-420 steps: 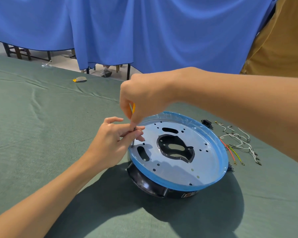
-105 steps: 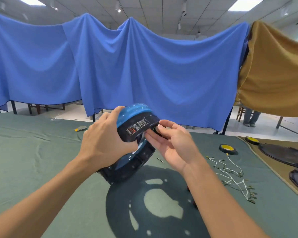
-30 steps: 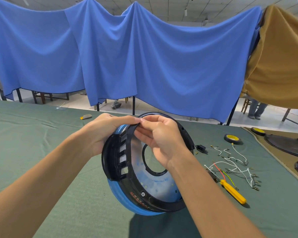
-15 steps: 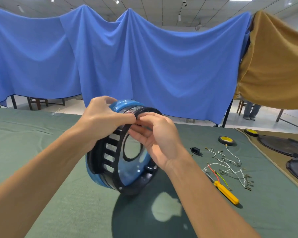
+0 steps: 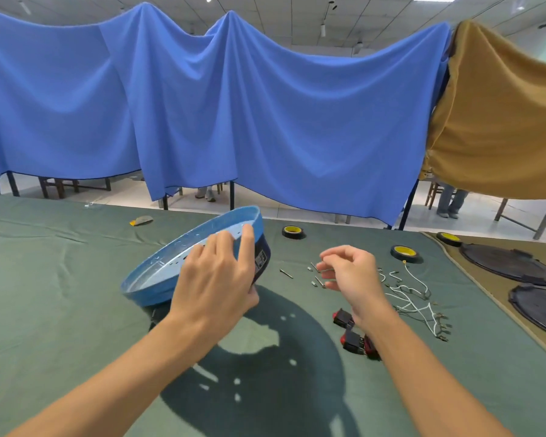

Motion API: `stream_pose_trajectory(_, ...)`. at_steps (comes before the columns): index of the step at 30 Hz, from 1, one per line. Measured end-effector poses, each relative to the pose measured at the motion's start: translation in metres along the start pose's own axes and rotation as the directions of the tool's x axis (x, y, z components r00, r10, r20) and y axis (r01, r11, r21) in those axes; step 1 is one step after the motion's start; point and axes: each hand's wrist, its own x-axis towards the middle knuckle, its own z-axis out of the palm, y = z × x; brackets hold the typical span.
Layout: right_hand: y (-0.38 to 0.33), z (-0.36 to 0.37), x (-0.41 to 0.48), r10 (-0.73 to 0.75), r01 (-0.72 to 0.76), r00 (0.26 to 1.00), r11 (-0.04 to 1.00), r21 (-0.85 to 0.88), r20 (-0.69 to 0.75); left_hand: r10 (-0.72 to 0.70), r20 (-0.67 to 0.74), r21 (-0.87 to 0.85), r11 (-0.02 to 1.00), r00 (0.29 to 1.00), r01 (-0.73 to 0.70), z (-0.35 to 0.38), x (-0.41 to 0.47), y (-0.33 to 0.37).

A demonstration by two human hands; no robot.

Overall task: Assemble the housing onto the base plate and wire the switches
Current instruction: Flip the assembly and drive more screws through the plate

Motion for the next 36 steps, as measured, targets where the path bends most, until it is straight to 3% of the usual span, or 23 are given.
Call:
stream_pose_trajectory(5,0.025,-0.011,0.028,-0.073,0.073,0.997,0.931,-0.359,0.013,0.134,0.083,0.116,0.983,0.987,-0.143,0.030,-0.020,0.015)
stream_pose_trajectory(11,0.046,0.008,0.055,-0.126,0.199,0.979,0.729,-0.655,0.158,0.282,0.150,0.180,0.935,0.948,-0.306,0.049,-0.035,0.024)
stream_pose_trajectory(14,0.052,0.026,0.068,-0.146,0.315,0.946,0.626,-0.714,0.289,0.347,0.091,0.158,0.921,0.934,-0.357,0.053,-0.035,0.025)
stream_pose_trajectory(21,0.058,0.068,0.106,-0.089,0.398,0.901,0.556,-0.729,0.424,0.362,0.039,0.099,0.926,0.931,-0.364,0.059,-0.037,0.018)
stream_pose_trajectory(26,0.069,0.083,0.114,-0.068,0.450,0.885,0.372,-0.812,0.460,0.352,-0.009,0.052,0.935,0.936,-0.351,0.064,-0.040,0.017)
stream_pose_trajectory(31,0.069,0.084,0.111,-0.103,0.438,0.895,0.391,-0.809,0.435,0.352,-0.037,0.036,0.936,0.935,-0.351,0.066,-0.042,0.018)
stream_pose_trajectory(33,0.063,0.075,0.108,-0.151,0.377,0.925,0.493,-0.784,0.350,0.354,-0.034,0.016,0.935,0.935,-0.354,0.064,-0.045,0.019)
stream_pose_trajectory(36,0.037,0.049,0.100,-0.227,0.268,0.963,0.737,-0.621,0.147,0.357,-0.042,-0.007,0.934,0.933,-0.358,0.061,-0.051,0.024)
